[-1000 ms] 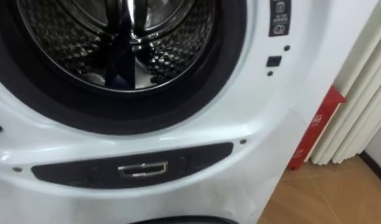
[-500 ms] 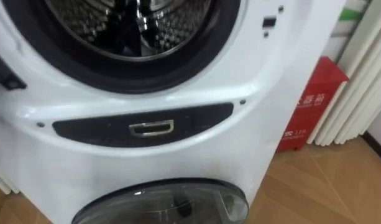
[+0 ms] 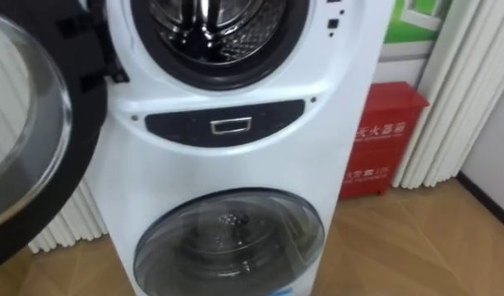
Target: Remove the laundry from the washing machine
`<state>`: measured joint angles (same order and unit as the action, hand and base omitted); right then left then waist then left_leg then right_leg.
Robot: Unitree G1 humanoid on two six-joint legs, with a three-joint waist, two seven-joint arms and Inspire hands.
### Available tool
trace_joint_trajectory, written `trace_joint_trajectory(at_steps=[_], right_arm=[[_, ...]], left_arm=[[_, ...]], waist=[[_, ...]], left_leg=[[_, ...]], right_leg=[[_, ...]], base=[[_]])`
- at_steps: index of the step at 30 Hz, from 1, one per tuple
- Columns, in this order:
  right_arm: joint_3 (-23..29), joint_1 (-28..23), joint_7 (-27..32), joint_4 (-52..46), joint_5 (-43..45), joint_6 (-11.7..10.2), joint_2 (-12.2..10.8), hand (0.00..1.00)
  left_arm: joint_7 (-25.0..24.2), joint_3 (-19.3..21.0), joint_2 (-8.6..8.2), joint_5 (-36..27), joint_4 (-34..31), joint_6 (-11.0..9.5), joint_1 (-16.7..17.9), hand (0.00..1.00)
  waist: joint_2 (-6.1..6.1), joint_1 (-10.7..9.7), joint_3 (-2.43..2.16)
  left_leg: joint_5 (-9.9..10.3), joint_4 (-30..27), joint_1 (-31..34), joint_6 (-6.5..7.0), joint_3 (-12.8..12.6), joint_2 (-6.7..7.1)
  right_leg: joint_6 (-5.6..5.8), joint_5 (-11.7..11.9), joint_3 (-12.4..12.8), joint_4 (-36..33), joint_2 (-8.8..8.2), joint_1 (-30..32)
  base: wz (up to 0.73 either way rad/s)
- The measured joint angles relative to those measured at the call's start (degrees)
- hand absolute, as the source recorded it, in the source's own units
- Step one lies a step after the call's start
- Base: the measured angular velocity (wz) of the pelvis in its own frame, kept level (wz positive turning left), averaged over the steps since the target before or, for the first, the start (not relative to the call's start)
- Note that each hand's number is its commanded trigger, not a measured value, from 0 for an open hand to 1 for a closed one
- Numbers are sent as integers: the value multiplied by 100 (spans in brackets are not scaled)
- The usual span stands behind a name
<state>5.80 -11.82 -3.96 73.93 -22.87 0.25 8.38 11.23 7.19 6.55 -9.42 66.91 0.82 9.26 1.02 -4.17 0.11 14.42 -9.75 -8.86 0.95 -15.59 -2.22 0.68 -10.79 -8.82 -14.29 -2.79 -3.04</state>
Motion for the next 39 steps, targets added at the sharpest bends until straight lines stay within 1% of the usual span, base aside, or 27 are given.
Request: trace_joint_trajectory(at_steps=[1, 3, 5, 6, 8, 9, 12, 13, 15, 16, 17, 18, 19, 20, 21, 22, 24, 25, 26, 27, 29, 30, 32, 35, 36, 38, 39], right_arm=[[-1, 0, -36, 4, 18, 19, 3, 0], [-6, 1, -101, 8, -3, 86, 31, 0], [20, 10, -148, 4, 71, 125, 28, 0], [61, 16, -179, -7, 133, 133, 32, 0], [284, 78, -241, -17, 314, 201, 69, 0], [304, 111, -247, -19, 328, 223, 89, 0], [345, 181, -251, -77, 352, 229, 186, 0], [460, 227, -254, -106, 367, 231, 209, 0], [596, 267, -260, -117, 453, 235, 334, 0], [703, 272, -248, -218, 497, 231, 409, 0], [804, 245, -230, -308, 495, 217, 437, 0], [864, 209, -218, -320, 495, 219, 442, 0], [956, 160, -206, -343, 496, 221, 442, 0], [1011, 134, -205, -357, 499, 226, 449, 0], [1015, 108, -195, -378, 496, 226, 454, 0], [1027, 39, -173, -451, 472, 229, 463, 0], [1164, -69, -167, -525, 459, 226, 462, 0], [1233, -135, -166, -544, 465, 226, 460, 0], [1248, -226, -181, -546, 483, 224, 452, 0], [1248, -274, -196, -545, 505, 227, 445, 0], [1264, -437, -226, -552, 574, 233, 444, 0], [1306, -465, -229, -553, 571, 233, 443, 0], [1412, -514, -226, -563, 567, 234, 473, 0], [1611, -527, -251, -710, 619, 236, 505, 0], [1629, -529, -259, -743, 653, 236, 506, 0], [1668, -523, -342, -777, 739, 240, 506, 0], [1692, -522, -372, -776, 772, 244, 506, 0]], left_arm=[[42, 140, -3, -40, -2, -4, 9, 0], [156, 279, 2, -413, -4, -18, 51, 0], [279, 804, 8, -869, -100, 1, 83, 0], [327, 941, 11, -924, -154, 5, 98, 0], [462, 1323, 88, -1093, -312, 5, 94, 0], [485, 1400, 117, -1164, -342, 6, 89, 0], [710, 1660, 243, -1760, -791, 7, 51, 0], [792, 1758, 323, -1990, -927, 3, -34, 0], [862, 1861, 502, -2280, -963, 7, -131, 0], [928, 2006, 617, -2440, -1086, 18, -178, 0], [1080, 2140, 702, -2697, -1460, 12, -187, 0], [1118, 2161, 785, -2824, -1597, 2, -198, 0], [1178, 2207, 973, -3049, -1786, -2, -257, 0], [1307, 2253, 1133, -3137, -2029, -2, -272, 0], [1359, 2285, 1199, -3142, -2148, -5, -277, 0], [1423, 2408, 1308, -3145, -2385, -7, -283, 0], [1488, 2653, 1448, -3128, -2608, -30, -295, 0], [1542, 2859, 1544, -3127, -2736, -34, -292, 0], [1609, 3122, 1616, -3123, -2894, -43, -321, 0], [1648, 3240, 1665, -3122, -2965, -45, -328, 0], [1851, 3542, 1913, -3123, -3215, -45, -332, 0], [1876, 3594, 2006, -3128, -3231, -46, -345, 0], [1965, 3788, 2367, -3157, -3230, -48, -383, 0], [1941, 3944, 2649, -3087, -3199, -50, -384, 0], [1938, 3987, 2690, -3085, -3201, -50, -388, 0], [1896, 4023, 2882, -3089, -3200, -35, -499, 0], [1874, 4029, 2921, -3089, -3206, -28, -547, 0]], waist=[[2, 6, 0], [-9, 65, 10], [25, 212, 2], [40, 248, 4], [56, 338, 0], [37, 350, -14], [16, 420, -18], [-7, 463, -7], [-119, 478, -8], [-198, 508, -9], [-251, 511, -8], [-276, 513, -5], [-319, 510, -4], [-369, 553, -3], [-395, 602, -7], [-461, 658, -13], [-553, 664, -34], [-585, 680, -60], [-616, 781, -59], [-631, 822, -53], [-671, 989, -50], [-677, 1029, -50], [-697, 1109, -58], [-753, 1115, -55], [-760, 1115, -55], [-768, 1148, -54], [-776, 1163, -54]], left_leg=[[-26, 2, -19, -36, -11, -22], [-40, 12, -95, -67, -29, -73], [-26, -35, -164, -117, -24, -128], [-27, -40, -164, -129, -14, -135], [-4, -122, -142, -170, 81, -151], [3, -152, -120, -181, 112, -158], [24, -193, 7, -215, 254, -189], [25, -199, 35, -223, 363, -191], [27, -192, 41, -229, 418, -192], [27, -176, 43, -229, 476, -186], [23, -156, 48, -237, 512, -183], [20, -152, 51, -240, 550, -180], [18, -146, 54, -242, 659, -171], [17, -138, 56, -243, 699, -166], [16, -130, 61, -243, 699, -164], [16, -106, 64, -243, 732, -156], [15, -86, 115, -242, 827, -126], [15, -65, 125, -242, 846, -115], [15, -53, 117, -242, 846, -112], [15, -51, 105, -242, 846, -112], [15, -52, 67, -242, 870, -112], [15, -51, 51, -242, 889, -112], [15, -37, 11, -241, 988, -108], [15, 13, -40, -241, 978, -104], [15, 13, -46, -241, 973, -103], [15, 21, -67, -241, 971, -102], [15, 20, -54, -241, 976, -100]], right_leg=[[-23, 12, 49, 75, 31, -17], [-57, 17, 88, 135, 129, -99], [-116, 5, 129, 147, 204, -124], [-132, -2, 102, 147, 213, -129], [-184, -30, 76, 160, 217, -171], [-196, -42, 70, 153, 217, -170], [-228, -72, -2, 156, 242, -89], [-236, -76, -20, 162, 255, -81], [-239, -78, -30, 187, 264, -94], [-242, -75, -68, 216, 274, -99], [-247, -71, -92, 259, 275, -117], [-247, -71, -112, 260, 278, -133], [-245, -73, -146, 269, 277, -171], [-242, -82, -144, 271, 279, -169], [-244, -85, -141, 277, 279, -159], [-244, -85, -161, 284, 290, -148], [-228, -95, -222, 310, 276, -184], [-225, -95, -236, 351, 274, -193], [-224, -94, -216, 358, 276, -184], [-223, -93, -208, 360, 278, -182], [-222, -93, -224, 355, 278, -178], [-222, -93, -222, 358, 279, -181], [-222, -93, -223, 358, 283, -214], [-222, -92, -243, 366, 280, -258], [-222, -92, -243, 365, 279, -265], [-219, -94, -245, 374, 277, -298], [-214, -97, -239, 379, 276, -296]], base=[[-12], [-13], [-13], [0], [7], [11], [13], [9], [3], [0], [8], [21], [19], [11], [-5], [-3], [6], [4], [0], [-6], [0], [0], [-2], [6], [3], [2], [0]])
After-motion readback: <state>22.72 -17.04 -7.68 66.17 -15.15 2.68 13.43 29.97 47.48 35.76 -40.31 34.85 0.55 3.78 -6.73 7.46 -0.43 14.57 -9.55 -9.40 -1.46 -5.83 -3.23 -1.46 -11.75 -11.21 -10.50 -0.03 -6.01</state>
